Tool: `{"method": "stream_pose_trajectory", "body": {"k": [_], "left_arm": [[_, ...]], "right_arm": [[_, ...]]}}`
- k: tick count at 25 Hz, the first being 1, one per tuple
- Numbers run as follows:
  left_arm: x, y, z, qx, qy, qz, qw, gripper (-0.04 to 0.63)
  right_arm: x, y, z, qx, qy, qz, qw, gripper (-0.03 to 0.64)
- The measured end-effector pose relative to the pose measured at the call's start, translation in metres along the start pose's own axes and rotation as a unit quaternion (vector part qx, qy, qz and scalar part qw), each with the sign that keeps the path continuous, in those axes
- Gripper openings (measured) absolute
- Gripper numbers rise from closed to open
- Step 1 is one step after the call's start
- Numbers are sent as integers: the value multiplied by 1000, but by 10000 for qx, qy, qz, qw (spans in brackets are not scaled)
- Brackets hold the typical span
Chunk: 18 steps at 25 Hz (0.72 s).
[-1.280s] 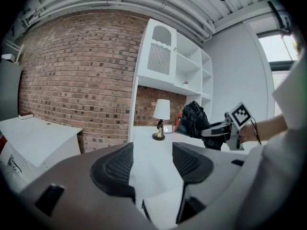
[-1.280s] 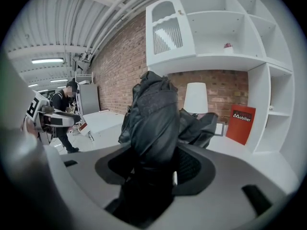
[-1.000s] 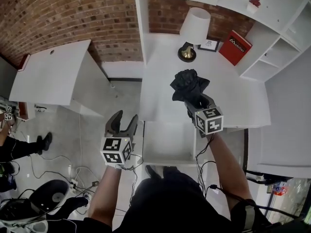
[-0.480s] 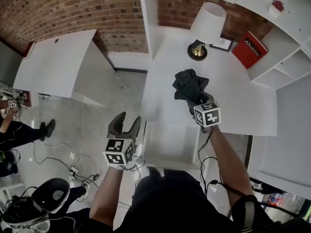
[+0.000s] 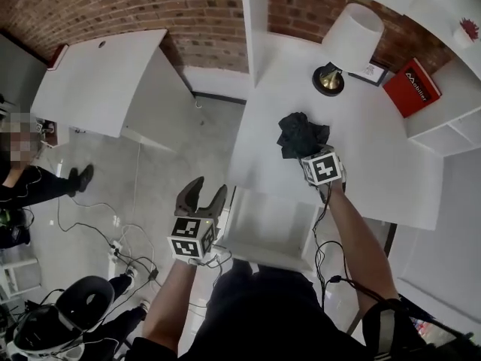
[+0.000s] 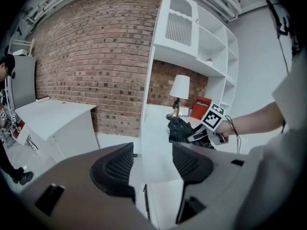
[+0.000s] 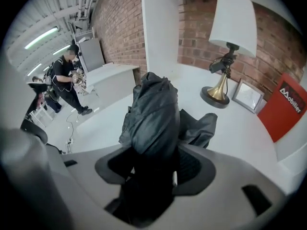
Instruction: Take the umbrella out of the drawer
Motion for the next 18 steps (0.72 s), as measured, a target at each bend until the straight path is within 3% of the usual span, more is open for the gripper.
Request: {"method": "stream_pose_trajectory", "body": {"k": [5,10,14,18], "left_arm": [[5,-6,-2,32,36,-70,10000,250],[13,-9,-4,-1,5,-101,9999,250],[17,-2,-9,-96,-101,-77,9999,250],[19,24,-12,-357,-217,54,9991,250]], "right_arm": [[-3,-7,21,444,-154,-213,9987,250],[-5,-13,27,461,-240,-404,9978,295],[-11,4,-9,-74,-586,-340,9977,296],[-10,39,-80,-1365,-677,325,9878,245]]}}
Point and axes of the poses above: the fingertips, and each gripper's own axes: z forward along the fingers, x to its left, y out of its top, the point moved 1 cm from there along -z, backward along the fingers, and after that the axes turned 2 degrees about -y, right-handed, at the moved point
